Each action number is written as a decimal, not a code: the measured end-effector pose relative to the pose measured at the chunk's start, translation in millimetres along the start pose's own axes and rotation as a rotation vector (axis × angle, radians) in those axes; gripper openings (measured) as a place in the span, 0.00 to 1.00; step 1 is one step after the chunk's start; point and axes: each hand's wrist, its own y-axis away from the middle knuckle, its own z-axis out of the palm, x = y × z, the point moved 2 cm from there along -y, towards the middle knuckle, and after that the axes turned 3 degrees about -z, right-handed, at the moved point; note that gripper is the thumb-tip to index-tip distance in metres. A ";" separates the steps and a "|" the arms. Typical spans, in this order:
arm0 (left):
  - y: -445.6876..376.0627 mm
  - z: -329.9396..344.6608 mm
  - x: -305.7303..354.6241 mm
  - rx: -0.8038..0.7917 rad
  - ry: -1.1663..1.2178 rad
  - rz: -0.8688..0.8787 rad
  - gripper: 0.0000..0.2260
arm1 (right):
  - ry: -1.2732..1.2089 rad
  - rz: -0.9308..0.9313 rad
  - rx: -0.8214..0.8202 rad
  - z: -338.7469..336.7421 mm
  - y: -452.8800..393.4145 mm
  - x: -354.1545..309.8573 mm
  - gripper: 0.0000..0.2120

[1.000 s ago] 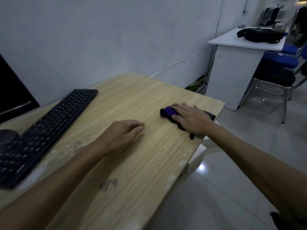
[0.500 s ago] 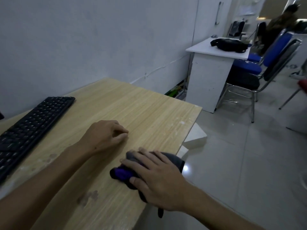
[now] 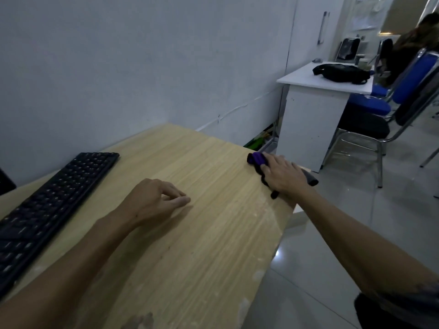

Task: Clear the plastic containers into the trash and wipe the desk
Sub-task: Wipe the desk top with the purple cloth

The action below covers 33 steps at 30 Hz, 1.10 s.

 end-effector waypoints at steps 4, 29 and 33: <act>4.2 0.9 -3.2 -0.021 -0.006 0.018 0.09 | 0.003 -0.041 -0.033 7.2 -43.9 -34.3 0.26; 5.1 -23.3 -38.8 0.007 -0.013 -0.015 0.12 | 0.007 -0.074 -0.021 2.1 26.5 -52.2 0.24; -1.6 -23.6 -33.1 0.041 -0.051 -0.009 0.11 | -0.023 -0.456 -0.138 8.2 131.0 -86.8 0.24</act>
